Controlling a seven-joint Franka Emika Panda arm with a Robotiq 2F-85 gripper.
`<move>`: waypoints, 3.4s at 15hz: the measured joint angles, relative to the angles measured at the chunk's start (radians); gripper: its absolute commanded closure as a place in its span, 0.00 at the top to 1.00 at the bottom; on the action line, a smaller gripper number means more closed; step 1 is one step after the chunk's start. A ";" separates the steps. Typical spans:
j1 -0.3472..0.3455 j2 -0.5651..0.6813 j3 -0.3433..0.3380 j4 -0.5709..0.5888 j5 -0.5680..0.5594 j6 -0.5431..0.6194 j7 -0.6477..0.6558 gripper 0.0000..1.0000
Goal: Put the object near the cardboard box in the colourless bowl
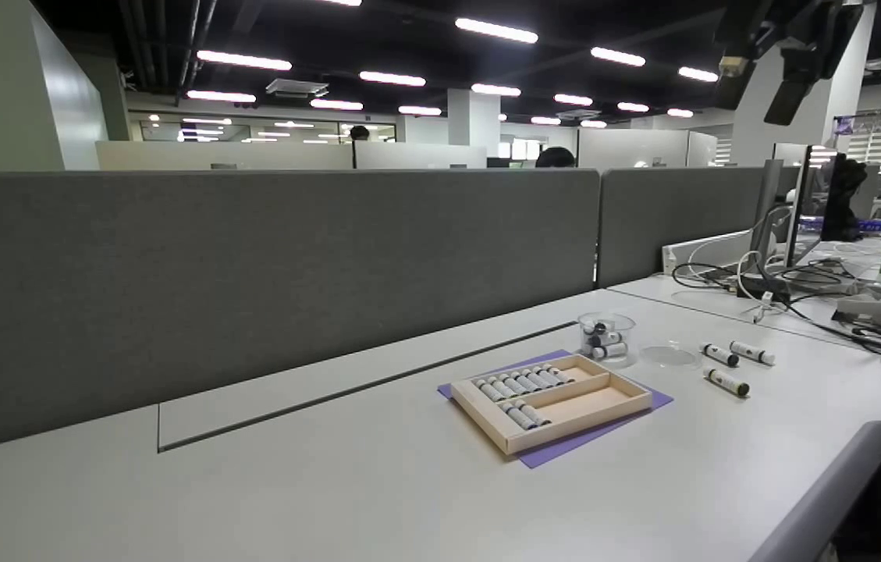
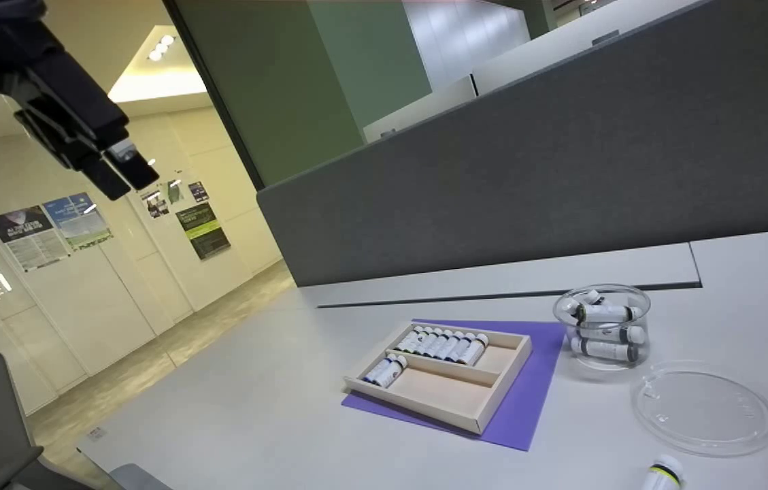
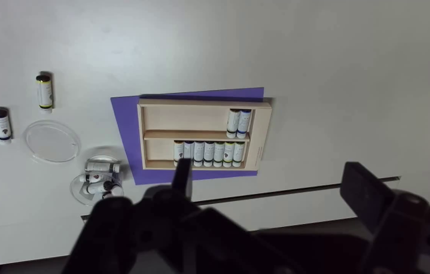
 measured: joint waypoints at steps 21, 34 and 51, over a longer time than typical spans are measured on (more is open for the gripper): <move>-0.344 0.756 -0.330 0.126 -0.290 0.505 -0.294 1.00; -0.312 1.187 -0.323 0.196 -0.089 0.861 -0.406 1.00; -0.487 1.683 -0.205 0.552 -0.019 0.901 -0.449 0.85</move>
